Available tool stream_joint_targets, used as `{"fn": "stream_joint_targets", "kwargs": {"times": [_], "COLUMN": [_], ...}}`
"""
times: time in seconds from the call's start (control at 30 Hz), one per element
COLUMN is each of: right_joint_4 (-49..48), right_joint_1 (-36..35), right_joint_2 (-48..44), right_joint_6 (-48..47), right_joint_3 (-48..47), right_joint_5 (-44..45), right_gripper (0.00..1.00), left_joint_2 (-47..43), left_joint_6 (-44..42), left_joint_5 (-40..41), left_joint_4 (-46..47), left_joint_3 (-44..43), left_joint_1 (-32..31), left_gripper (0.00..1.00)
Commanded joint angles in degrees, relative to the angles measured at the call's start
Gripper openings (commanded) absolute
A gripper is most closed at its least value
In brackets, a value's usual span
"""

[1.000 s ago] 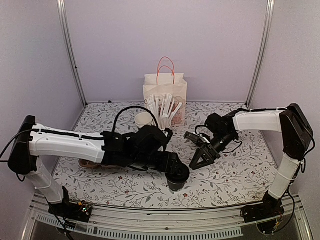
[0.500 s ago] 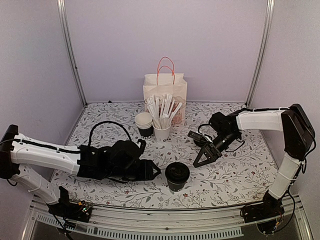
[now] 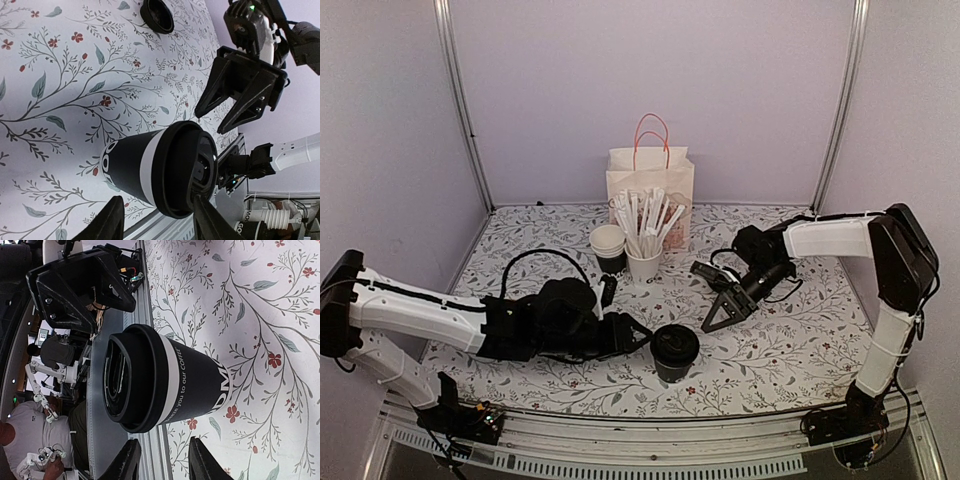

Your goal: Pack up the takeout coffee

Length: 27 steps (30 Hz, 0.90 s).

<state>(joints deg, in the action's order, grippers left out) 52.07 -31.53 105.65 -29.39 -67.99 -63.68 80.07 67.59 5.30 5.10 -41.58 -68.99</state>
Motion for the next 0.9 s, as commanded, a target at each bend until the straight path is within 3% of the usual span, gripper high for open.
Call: {"fn": "stream_joint_targets", "kwargs": {"times": [0.0,0.87], "right_joint_4": [0.9,2.5], "right_joint_1": [0.0,-2.3], "right_joint_2": [1.3,3.1], "right_joint_6": [-0.6,-2.0], "right_joint_3": [-1.7,-2.3], "right_joint_5": [-1.9,-3.4], "right_gripper": [0.35,0.39], "left_joint_2": [1.3,5.5], "left_joint_6": [-0.8,-2.7], "left_joint_5": [-1.3,-4.9], "left_joint_4": [2.5,5.2], "left_joint_3": [-0.6,-1.8], "left_joint_1": [1.5,4.2], "left_gripper": [0.49,0.46]}}
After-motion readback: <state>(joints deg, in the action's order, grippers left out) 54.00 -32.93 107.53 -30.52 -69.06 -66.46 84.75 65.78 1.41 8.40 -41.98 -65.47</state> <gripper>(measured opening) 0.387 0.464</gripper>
